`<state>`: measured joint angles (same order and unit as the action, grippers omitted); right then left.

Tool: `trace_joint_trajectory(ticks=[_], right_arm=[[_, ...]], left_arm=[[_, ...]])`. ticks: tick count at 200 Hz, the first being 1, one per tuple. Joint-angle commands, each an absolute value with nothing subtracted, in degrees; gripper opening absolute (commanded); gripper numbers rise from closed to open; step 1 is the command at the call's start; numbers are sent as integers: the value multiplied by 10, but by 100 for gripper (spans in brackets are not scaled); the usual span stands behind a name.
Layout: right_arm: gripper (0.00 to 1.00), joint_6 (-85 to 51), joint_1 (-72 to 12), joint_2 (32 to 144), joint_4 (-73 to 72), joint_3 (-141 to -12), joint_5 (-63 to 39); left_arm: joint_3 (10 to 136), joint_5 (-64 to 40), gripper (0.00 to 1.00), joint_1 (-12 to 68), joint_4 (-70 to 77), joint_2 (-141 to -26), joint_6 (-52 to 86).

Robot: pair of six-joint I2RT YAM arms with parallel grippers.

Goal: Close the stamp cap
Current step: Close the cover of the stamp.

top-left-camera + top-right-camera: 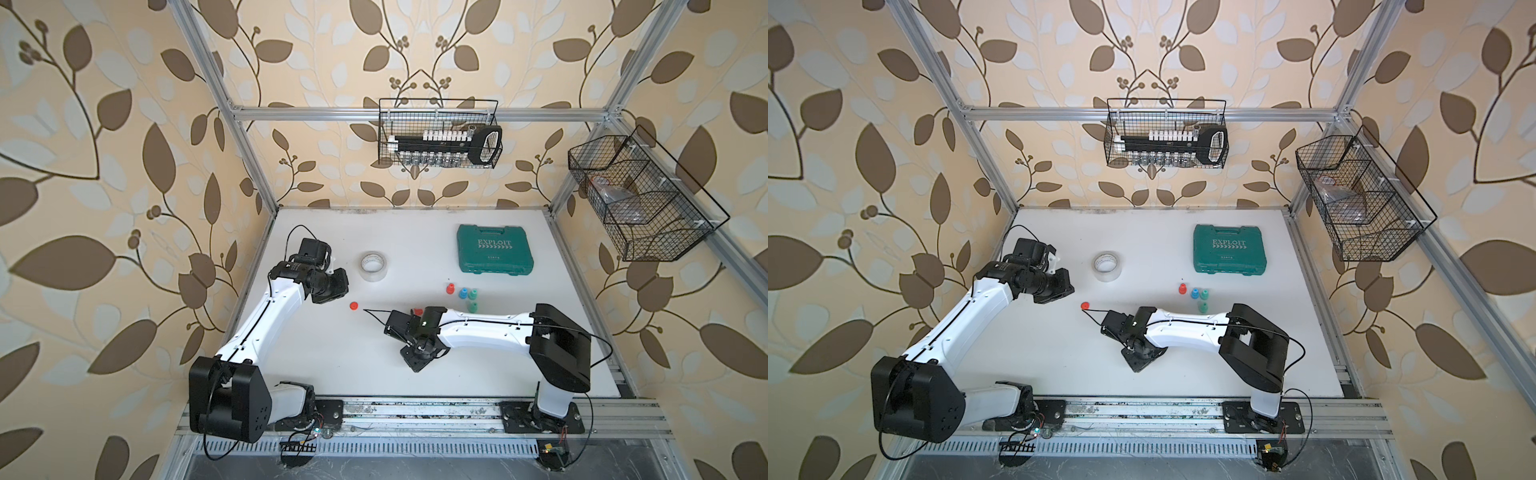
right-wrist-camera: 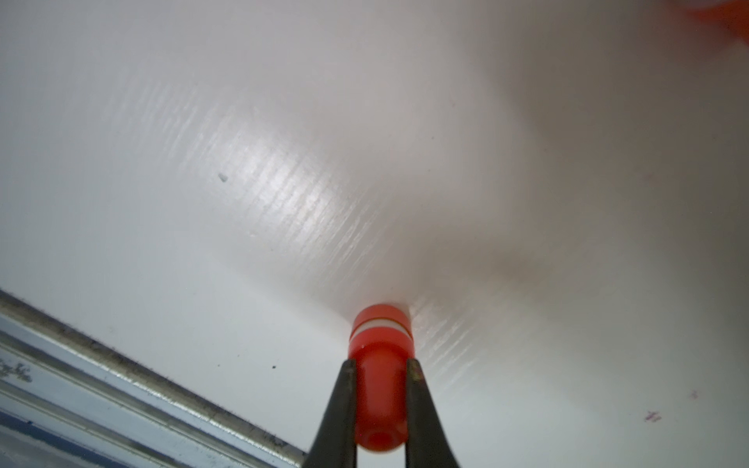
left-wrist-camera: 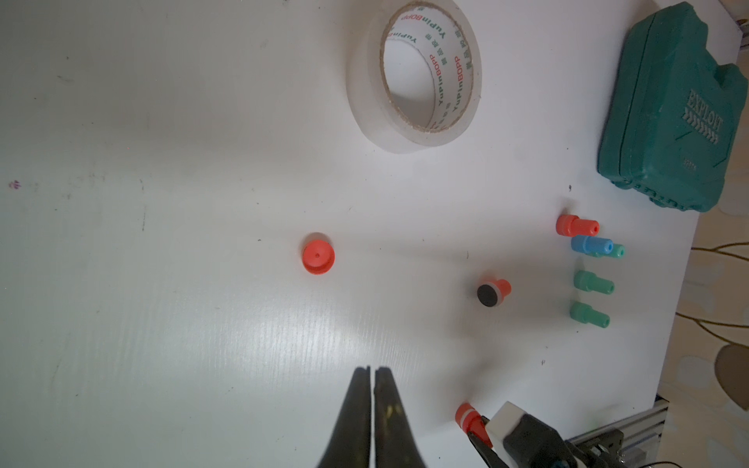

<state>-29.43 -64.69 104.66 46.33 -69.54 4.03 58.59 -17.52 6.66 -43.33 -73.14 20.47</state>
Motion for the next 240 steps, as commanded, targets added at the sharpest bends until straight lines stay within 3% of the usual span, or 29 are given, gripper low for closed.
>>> trace_joint_trajectory(ticks=[1,240], right_arm=[[0,-288,-644,1065,475,-685,34],[0,-299,-644,1242,413,-600,-23]], left_arm=[[587,-178,8,61,-435,-733,190],[589,-179,8,61,-438,-743,189]])
